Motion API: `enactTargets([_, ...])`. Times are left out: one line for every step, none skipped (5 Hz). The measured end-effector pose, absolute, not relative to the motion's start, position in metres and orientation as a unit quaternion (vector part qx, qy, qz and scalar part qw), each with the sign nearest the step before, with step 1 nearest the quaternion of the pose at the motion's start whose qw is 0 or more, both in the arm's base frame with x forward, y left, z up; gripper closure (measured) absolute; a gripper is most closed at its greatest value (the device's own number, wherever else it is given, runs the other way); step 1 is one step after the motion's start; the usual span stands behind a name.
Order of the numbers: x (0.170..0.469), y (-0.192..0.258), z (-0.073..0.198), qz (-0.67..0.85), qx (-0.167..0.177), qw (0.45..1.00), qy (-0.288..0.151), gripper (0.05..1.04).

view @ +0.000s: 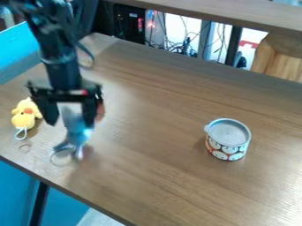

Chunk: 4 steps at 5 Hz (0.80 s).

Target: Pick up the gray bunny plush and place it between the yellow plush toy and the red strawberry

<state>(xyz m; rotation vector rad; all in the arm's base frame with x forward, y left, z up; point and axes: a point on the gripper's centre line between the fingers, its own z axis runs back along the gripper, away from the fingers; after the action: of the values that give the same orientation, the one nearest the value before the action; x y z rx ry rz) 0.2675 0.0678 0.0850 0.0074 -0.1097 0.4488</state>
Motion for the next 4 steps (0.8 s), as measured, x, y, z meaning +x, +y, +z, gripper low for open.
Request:
enactTargets([0.26,0.067,0.105,0.222,-0.002,0.973,-0.066,0.083])
enactTargets([0.256,0.067,0.108,0.228,0.009,0.972,-0.05,0.083])
enactTargets([0.259,0.041,0.107,0.182,0.014,0.982,-0.044,0.083])
enactTargets([0.254,0.004,0.103,0.113,0.02,0.993,-0.037,0.083])
